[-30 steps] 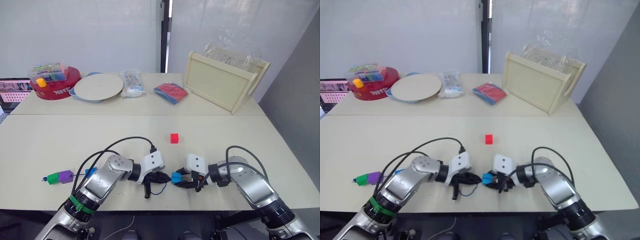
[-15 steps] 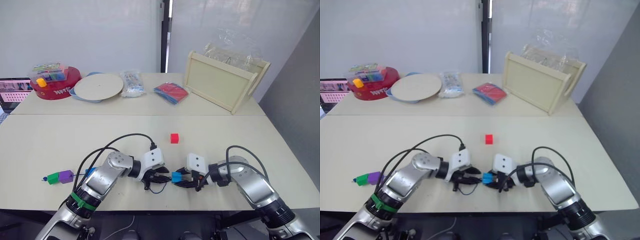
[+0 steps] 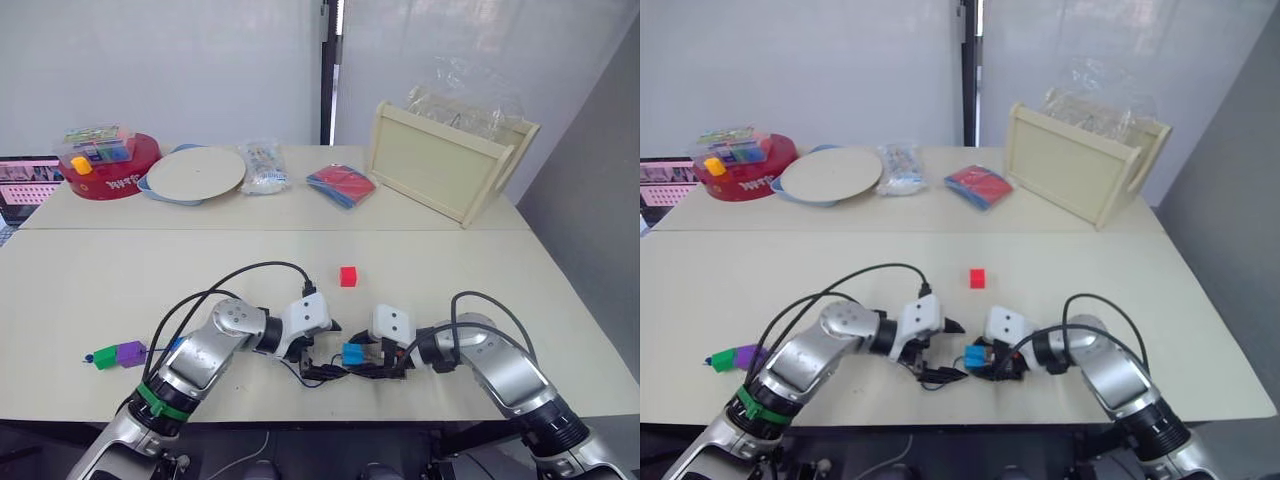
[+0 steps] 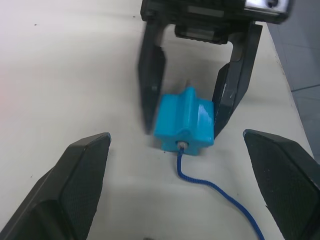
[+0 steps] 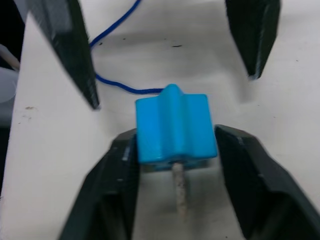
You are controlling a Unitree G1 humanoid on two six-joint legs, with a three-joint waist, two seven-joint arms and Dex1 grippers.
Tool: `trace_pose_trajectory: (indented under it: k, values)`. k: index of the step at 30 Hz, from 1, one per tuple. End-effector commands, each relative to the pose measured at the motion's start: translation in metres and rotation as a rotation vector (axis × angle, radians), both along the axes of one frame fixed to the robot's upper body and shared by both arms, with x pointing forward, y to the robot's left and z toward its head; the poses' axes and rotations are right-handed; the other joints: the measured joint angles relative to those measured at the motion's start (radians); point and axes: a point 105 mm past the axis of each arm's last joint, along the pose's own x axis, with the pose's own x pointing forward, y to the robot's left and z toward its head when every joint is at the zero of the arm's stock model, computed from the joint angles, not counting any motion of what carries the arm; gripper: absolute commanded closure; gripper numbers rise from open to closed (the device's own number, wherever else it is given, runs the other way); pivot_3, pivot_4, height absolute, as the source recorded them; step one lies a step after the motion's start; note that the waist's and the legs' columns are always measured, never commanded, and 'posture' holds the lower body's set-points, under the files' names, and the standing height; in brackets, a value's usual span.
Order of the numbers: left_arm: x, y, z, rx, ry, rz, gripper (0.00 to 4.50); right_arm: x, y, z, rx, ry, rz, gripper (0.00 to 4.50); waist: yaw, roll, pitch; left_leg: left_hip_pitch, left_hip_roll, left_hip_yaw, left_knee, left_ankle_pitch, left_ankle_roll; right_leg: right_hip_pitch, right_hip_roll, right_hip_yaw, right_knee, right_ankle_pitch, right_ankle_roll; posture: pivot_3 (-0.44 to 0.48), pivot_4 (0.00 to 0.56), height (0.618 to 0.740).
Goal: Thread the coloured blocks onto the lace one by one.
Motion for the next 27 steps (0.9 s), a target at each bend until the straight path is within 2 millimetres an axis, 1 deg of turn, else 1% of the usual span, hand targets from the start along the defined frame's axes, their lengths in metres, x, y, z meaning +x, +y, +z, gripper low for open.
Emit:
trace_pose_trajectory:
  k: [1,3,7,10,14,17,20,21,24,27]
  values:
    - [0.002,-0.008,0.007,-0.015,-0.041,-0.026,0.00,-0.003,-0.002,0.016,0.031,-0.037,-0.003,0.33,0.001,0.000,0.000,-0.001,0.000,0.000,0.000,0.000,0.000,-0.001,0.000,0.000,0.000,0.000,0.000,0.000,0.150,0.740]
    - [0.003,-0.010,0.006,-0.013,-0.044,-0.031,0.00,-0.005,-0.004,0.018,0.032,-0.038,-0.007,0.04,0.001,0.000,0.000,-0.002,0.000,0.000,0.000,0.000,0.000,-0.001,0.000,0.000,0.000,0.000,0.000,0.000,0.150,0.740]
    - [0.005,-0.017,0.004,-0.014,-0.050,-0.049,0.00,-0.011,-0.014,0.022,0.028,-0.036,-0.025,0.04,0.008,0.000,0.000,-0.002,0.000,0.000,0.001,0.000,0.000,-0.002,0.000,0.000,0.000,0.000,0.000,0.000,0.150,0.740]
    - [0.005,-0.025,0.000,-0.016,-0.044,-0.074,0.00,-0.014,-0.031,0.020,0.006,-0.031,-0.074,0.04,0.018,0.000,0.000,-0.003,-0.001,0.000,0.001,0.000,0.000,-0.002,-0.001,0.000,-0.001,0.000,0.000,0.000,0.150,0.740]
    - [0.004,-0.027,-0.005,-0.021,-0.017,-0.087,0.00,-0.015,-0.037,0.015,-0.018,-0.039,-0.090,0.04,0.017,0.000,0.000,-0.003,-0.001,0.000,0.002,0.000,0.000,-0.002,-0.001,0.000,-0.001,0.000,0.001,0.000,0.150,0.740]
    - [0.004,-0.027,-0.006,-0.021,-0.010,-0.095,0.84,-0.014,-0.036,0.015,-0.017,-0.045,-0.092,0.00,0.016,0.000,0.000,-0.003,-0.001,0.000,0.001,0.000,0.000,-0.002,-0.001,0.000,-0.001,0.000,0.001,0.000,0.150,0.740]
    - [0.002,-0.027,-0.007,-0.021,-0.005,-0.107,1.83,-0.014,-0.035,0.016,-0.012,-0.052,-0.090,0.00,0.019,0.000,0.000,-0.003,-0.001,0.000,0.002,0.000,0.000,-0.002,-0.001,0.000,-0.001,0.000,0.001,0.000,0.150,0.740]
    - [0.002,-0.027,-0.007,-0.021,-0.004,-0.110,2.23,-0.013,-0.034,0.017,-0.013,-0.054,-0.088,0.00,0.020,0.000,0.000,-0.003,-0.001,0.000,0.002,0.000,0.000,-0.002,-0.001,0.000,-0.001,0.000,0.001,0.000,0.150,0.740]
    - [0.001,-0.027,-0.007,-0.018,0.000,-0.117,3.15,-0.012,-0.034,0.017,-0.013,-0.058,-0.081,0.00,0.021,0.000,0.000,-0.003,-0.001,0.000,0.002,0.000,0.000,-0.002,-0.001,0.000,-0.001,0.000,0.001,0.000,0.150,0.740]
    - [0.000,-0.026,-0.008,-0.013,0.002,-0.121,3.15,-0.011,-0.031,0.018,-0.013,-0.061,-0.066,0.00,0.020,0.000,0.000,-0.003,-0.001,0.000,0.002,0.000,0.000,-0.002,-0.001,0.000,-0.001,0.000,0.001,0.000,0.150,0.740]
